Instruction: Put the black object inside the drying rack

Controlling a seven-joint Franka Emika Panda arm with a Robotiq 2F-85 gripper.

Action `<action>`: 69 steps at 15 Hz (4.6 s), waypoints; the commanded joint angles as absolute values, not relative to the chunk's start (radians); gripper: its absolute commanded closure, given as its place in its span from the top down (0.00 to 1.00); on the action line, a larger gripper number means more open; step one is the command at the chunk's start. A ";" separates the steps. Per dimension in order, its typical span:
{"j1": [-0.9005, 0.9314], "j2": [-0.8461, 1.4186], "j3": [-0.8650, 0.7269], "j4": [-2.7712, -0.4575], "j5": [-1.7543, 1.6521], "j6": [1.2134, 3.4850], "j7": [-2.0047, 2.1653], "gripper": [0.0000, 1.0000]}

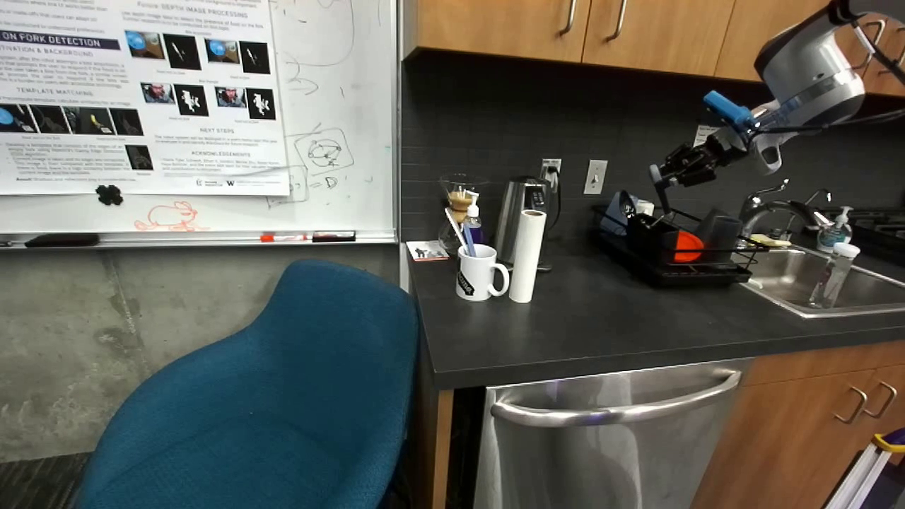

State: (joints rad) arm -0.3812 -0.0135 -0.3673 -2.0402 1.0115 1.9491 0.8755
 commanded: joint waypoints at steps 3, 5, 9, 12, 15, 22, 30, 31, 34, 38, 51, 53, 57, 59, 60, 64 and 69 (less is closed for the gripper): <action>-0.391 0.070 -0.385 -1.955 1.040 1.919 0.887 0.18; -0.393 0.089 -0.388 -1.942 1.045 1.913 0.897 0.18; -0.399 0.117 -0.392 -1.929 1.052 1.895 0.900 0.18; -0.403 0.130 -0.395 -1.927 1.052 1.880 0.905 0.18; -0.406 0.140 -0.398 -1.926 1.049 1.875 0.910 0.18; -0.409 0.139 -0.402 -1.926 1.048 1.865 0.909 0.37; -0.416 0.135 -0.407 -1.915 1.052 1.865 0.904 0.55; -0.420 0.135 -0.409 -1.912 1.054 1.863 0.905 0.32; -0.429 0.133 -0.411 -1.907 1.053 1.856 0.903 0.49; -0.431 0.097 -0.416 -1.921 1.016 1.818 0.889 0.75; -0.430 -0.108 -0.432 -2.075 0.735 1.788 0.747 1.00; -0.429 -0.147 -0.427 -2.118 0.678 1.790 0.710 1.00; -0.428 -0.229 -0.408 -2.208 0.560 1.805 0.639 1.00; -0.428 -0.276 -0.393 -2.257 0.503 1.817 0.606 1.00; -0.430 -0.297 -0.385 -2.275 0.474 1.816 0.597 1.00; -0.437 -0.378 -0.347 -2.340 0.353 1.816 0.562 1.00; -0.445 -0.477 -0.305 -2.398 0.191 1.782 0.488 1.00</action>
